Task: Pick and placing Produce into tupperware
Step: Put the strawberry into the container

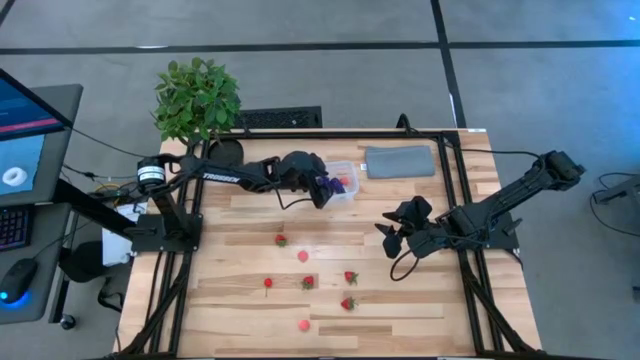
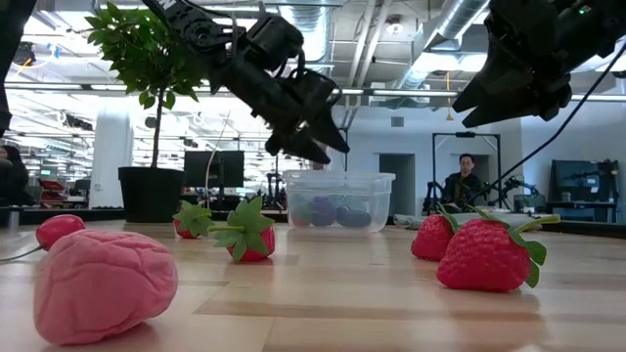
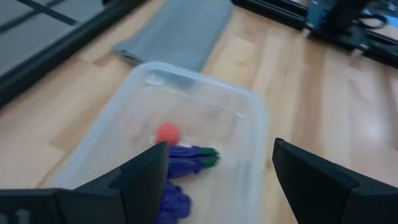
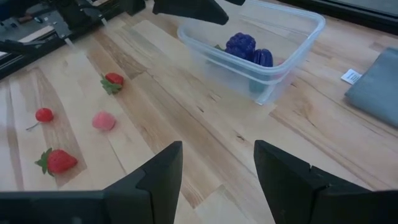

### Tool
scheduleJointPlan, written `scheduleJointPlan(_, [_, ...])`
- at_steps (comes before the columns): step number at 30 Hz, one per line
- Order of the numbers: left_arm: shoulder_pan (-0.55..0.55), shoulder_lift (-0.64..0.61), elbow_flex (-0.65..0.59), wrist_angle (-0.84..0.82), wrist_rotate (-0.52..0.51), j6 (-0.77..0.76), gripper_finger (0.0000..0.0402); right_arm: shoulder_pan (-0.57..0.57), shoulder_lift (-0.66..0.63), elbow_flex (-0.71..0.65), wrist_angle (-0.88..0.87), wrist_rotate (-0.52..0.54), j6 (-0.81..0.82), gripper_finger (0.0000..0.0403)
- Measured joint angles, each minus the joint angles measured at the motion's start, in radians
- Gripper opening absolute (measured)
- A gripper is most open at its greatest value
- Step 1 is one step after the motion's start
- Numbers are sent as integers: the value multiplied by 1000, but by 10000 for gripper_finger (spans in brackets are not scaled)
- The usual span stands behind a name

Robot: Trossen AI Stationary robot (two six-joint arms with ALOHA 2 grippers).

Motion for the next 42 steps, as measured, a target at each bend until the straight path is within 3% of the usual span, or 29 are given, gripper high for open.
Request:
scheduleJointPlan(8, [-38, 0, 83, -155, 138, 11, 275, 0, 0, 0, 0, -5, 0, 221])
scheduleJointPlan(21, [-136, 0, 186, -332, 189, 29, 275, 0, 0, 0, -1, -5, -1, 221])
scheduleJointPlan(32, [-193, 0, 191, -465, 211, 33, 275, 0, 0, 0, -1, -6, -1, 221])
scheduleJointPlan(42, [-231, 0, 191, -662, 311, 18, 275, 0, 0, 0, -1, -6, 0, 221])
